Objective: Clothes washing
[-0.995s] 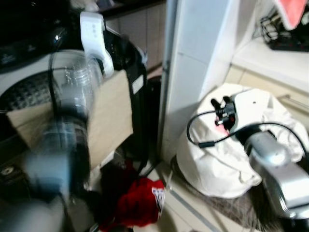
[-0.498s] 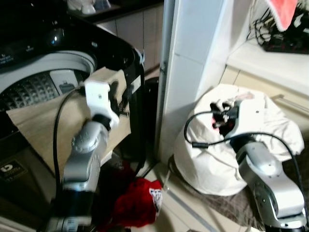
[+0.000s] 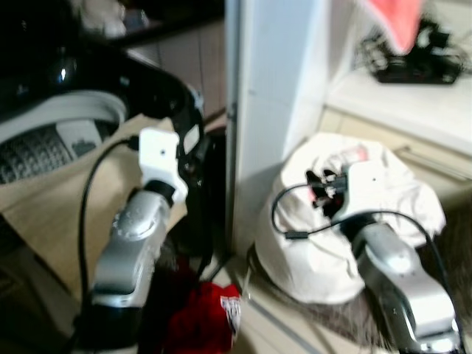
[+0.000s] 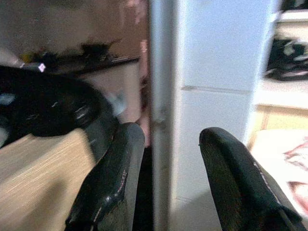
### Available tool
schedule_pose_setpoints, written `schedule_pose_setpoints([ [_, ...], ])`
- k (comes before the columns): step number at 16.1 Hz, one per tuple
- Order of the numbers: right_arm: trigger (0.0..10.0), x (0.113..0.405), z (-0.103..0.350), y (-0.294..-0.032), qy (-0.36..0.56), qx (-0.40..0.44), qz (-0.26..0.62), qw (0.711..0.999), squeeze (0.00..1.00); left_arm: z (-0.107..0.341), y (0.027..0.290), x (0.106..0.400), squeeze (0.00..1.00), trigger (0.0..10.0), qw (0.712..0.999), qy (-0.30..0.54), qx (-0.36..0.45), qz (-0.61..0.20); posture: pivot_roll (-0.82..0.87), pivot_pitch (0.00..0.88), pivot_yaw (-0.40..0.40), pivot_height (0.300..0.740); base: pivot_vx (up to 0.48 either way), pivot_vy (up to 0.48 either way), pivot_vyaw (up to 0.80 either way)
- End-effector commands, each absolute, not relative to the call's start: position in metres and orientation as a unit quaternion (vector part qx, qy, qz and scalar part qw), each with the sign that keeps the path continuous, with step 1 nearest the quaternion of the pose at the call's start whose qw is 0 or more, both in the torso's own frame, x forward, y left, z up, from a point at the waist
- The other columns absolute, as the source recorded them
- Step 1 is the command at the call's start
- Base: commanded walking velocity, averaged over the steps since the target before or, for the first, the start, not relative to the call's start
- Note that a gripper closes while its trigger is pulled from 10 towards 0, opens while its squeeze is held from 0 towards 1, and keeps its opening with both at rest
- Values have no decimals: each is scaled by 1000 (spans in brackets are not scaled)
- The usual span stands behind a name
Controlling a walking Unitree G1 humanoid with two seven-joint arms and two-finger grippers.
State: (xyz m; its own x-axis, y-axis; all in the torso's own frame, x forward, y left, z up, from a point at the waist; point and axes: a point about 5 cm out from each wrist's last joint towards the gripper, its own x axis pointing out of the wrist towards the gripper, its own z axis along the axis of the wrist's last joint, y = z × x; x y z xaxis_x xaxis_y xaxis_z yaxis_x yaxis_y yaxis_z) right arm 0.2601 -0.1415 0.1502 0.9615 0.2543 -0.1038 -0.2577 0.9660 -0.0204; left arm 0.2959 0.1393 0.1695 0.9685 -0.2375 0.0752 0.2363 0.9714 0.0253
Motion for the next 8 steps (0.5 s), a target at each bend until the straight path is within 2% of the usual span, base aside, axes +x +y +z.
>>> schedule_pose_setpoints([
  [1, 10000, 260, 151, -146, 46, -26, 123, 991, 0, 173, 137, 295, 204, 10000, 992, -39, 6, -118, -144, 0, 2, 740, 368, 0, 0],
  [8, 10000, 259, 150, -148, 49, -35, 128, 990, 0, 167, 129, 288, 145, 10000, 992, -20, 1, -127, -151, 0, 1, 740, 362, 0, 0],
])
